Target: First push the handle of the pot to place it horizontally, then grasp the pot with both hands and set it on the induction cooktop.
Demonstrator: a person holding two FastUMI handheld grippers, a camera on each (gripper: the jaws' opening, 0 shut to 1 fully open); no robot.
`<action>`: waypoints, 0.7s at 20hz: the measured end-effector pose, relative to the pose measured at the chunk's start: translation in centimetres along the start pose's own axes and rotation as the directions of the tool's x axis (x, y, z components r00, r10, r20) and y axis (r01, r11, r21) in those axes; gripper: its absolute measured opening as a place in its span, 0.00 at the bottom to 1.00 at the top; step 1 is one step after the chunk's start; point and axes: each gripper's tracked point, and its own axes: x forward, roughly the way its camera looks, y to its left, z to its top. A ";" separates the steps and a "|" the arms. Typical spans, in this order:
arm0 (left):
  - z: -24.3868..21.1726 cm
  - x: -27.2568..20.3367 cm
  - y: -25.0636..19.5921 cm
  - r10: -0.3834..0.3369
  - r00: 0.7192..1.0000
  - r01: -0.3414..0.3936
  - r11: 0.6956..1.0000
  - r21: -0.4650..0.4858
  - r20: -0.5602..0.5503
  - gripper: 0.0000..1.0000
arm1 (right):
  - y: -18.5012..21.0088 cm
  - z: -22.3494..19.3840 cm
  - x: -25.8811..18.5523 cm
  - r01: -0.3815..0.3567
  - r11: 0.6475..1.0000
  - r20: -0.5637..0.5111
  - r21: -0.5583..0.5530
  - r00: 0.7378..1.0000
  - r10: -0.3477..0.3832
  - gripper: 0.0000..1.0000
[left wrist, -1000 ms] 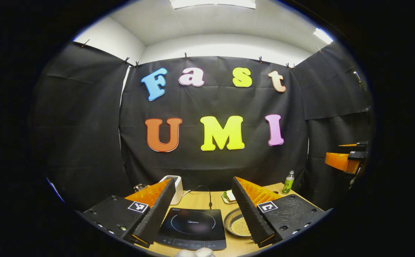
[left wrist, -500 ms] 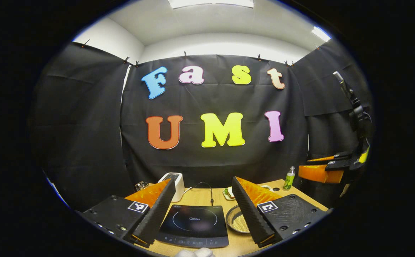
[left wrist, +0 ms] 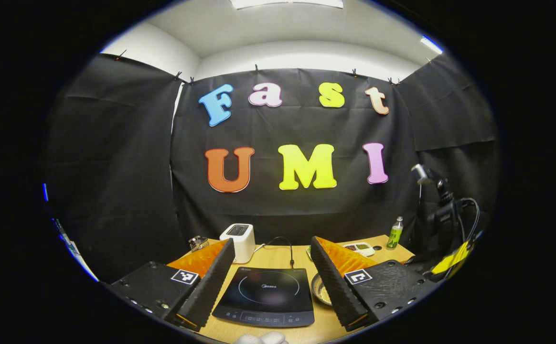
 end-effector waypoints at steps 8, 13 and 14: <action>-1.2 -0.3 -0.1 0.013 1.000 -0.012 1.000 0.014 -0.019 0.95 | 1.3 -9.8 5.0 -0.023 0.999 -0.205 0.043 0.978 0.032 0.04; -1.5 -0.6 -0.2 0.014 1.000 -0.014 1.000 0.005 -0.028 0.95 | 0.5 -13.0 7.3 0.003 0.998 -0.273 0.063 0.962 0.015 0.04; -1.5 -0.7 -0.1 0.016 0.999 -0.016 1.000 0.007 -0.029 0.95 | 0.3 -13.4 7.5 0.009 0.998 -0.278 0.067 0.960 0.010 0.04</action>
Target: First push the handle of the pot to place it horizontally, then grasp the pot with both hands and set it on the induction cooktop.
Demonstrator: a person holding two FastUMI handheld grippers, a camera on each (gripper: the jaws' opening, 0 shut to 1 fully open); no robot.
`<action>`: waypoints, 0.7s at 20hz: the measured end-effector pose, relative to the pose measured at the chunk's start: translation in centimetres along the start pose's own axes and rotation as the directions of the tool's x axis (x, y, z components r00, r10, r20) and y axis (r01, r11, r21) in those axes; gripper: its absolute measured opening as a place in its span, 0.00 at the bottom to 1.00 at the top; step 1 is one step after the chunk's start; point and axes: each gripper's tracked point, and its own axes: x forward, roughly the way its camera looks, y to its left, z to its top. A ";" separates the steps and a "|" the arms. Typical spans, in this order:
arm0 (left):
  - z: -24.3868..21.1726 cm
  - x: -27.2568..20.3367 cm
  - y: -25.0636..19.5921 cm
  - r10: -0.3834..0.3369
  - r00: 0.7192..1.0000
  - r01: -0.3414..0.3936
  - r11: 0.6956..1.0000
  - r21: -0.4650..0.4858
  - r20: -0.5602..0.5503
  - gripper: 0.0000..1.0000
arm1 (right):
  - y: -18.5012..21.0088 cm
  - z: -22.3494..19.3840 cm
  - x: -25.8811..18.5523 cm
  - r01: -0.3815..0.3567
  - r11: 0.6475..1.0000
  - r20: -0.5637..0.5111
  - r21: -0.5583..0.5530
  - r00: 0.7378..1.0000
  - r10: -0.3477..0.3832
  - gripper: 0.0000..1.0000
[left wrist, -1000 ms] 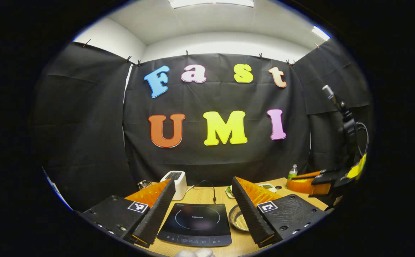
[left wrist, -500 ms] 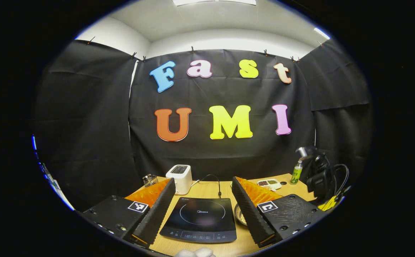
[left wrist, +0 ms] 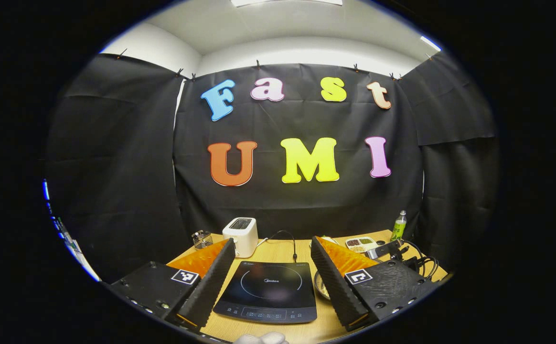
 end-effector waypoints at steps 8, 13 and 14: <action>-0.2 0.3 -0.2 0.002 1.000 -0.002 1.000 0.005 -0.010 0.95 | -1.8 -1.6 1.8 0.026 0.999 -0.042 0.031 0.999 -0.025 0.03; -0.4 0.7 -0.5 0.000 1.000 0.000 1.000 -0.002 -0.012 0.95 | -3.3 -3.1 1.4 0.032 0.998 -0.059 0.060 0.998 -0.029 0.00; -0.5 0.8 -0.5 -0.002 1.000 0.002 1.000 -0.001 -0.012 0.95 | -3.8 -3.3 1.3 0.039 0.997 -0.062 0.059 0.997 -0.035 0.04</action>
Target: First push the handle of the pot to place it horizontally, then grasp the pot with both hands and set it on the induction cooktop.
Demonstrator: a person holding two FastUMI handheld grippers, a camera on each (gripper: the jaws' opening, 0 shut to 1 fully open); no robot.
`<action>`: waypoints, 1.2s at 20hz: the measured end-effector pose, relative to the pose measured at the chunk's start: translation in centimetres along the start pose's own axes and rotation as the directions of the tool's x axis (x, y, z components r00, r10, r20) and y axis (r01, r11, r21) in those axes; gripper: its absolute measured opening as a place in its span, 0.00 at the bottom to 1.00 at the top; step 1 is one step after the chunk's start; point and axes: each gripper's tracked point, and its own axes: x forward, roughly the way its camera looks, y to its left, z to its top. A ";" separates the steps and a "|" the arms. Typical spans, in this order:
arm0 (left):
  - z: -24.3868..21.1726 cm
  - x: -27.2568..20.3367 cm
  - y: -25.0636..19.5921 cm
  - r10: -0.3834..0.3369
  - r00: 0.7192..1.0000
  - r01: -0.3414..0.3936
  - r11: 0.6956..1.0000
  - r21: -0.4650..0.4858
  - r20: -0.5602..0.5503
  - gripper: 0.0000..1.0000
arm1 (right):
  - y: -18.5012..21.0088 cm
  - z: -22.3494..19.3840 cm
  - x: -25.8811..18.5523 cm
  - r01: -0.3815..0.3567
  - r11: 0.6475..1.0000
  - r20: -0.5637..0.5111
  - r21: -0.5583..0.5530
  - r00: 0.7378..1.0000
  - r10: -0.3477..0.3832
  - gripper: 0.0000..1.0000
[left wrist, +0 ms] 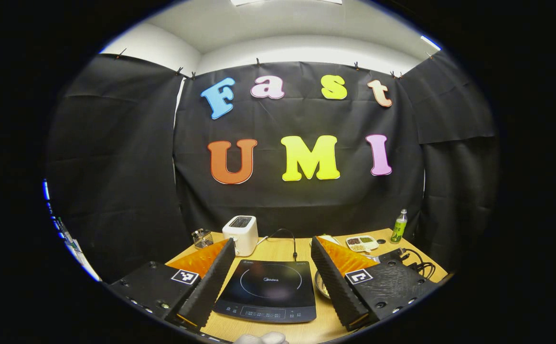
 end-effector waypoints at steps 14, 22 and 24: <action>-0.3 2.9 -2.0 -0.051 0.999 0.051 0.999 -0.019 0.005 0.95 | -9.5 -1.4 -2.5 0.139 0.983 -0.014 0.120 0.990 -0.139 0.00; -0.5 4.7 -2.5 -0.056 0.998 0.056 0.998 -0.016 -0.002 0.95 | -13.5 -1.4 -3.4 0.190 0.965 -0.024 0.183 0.982 -0.189 0.04; -0.2 5.1 -2.4 -0.055 0.998 0.055 0.998 -0.013 0.007 0.95 | -12.5 -1.2 -3.4 0.186 0.969 -0.014 0.161 0.982 -0.186 0.00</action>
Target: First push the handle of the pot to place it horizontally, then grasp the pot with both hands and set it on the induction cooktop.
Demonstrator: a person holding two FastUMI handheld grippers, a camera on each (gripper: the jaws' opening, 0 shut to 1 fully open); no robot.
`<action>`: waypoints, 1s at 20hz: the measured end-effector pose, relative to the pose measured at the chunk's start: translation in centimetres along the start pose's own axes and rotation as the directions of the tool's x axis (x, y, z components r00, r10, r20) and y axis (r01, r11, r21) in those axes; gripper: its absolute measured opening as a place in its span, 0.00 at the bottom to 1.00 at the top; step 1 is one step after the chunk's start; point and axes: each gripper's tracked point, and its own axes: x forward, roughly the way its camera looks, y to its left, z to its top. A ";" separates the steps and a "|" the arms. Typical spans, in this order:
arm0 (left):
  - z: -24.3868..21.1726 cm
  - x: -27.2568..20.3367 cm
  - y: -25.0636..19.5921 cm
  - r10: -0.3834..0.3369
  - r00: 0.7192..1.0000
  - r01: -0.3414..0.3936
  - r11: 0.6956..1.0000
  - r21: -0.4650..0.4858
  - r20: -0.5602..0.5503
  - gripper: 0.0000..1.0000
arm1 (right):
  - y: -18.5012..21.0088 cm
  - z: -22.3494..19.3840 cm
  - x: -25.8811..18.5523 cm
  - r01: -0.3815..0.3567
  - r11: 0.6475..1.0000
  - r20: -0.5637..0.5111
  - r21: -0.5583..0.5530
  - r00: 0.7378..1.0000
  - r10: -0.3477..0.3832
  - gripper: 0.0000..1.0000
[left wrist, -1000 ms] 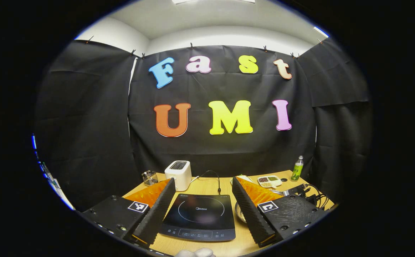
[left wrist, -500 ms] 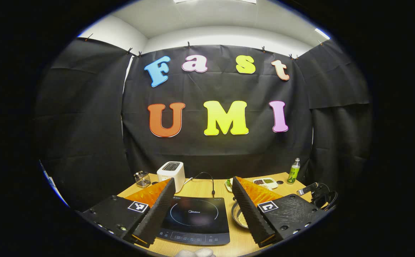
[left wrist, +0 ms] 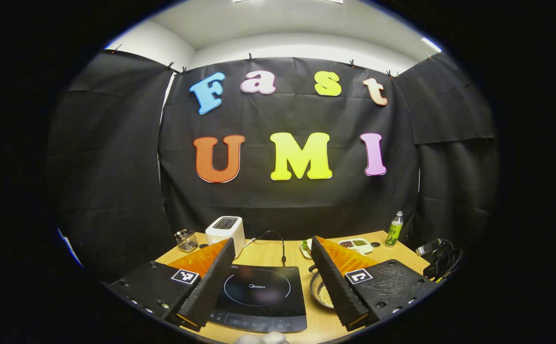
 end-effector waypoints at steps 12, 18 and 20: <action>-0.5 0.0 0.4 0.006 1.000 -0.006 1.000 0.008 -0.011 0.95 | 1.0 0.9 0.4 -0.028 0.996 0.001 0.080 1.000 0.028 0.04; -1.2 0.1 1.0 0.019 0.999 -0.019 1.000 0.018 -0.026 0.95 | -2.4 2.8 0.7 0.017 0.992 0.015 0.128 1.000 -0.019 0.04; -1.5 0.3 1.0 0.021 0.999 -0.020 1.000 0.021 -0.029 0.95 | -3.4 3.4 1.0 0.031 0.991 0.016 0.128 0.999 -0.033 0.04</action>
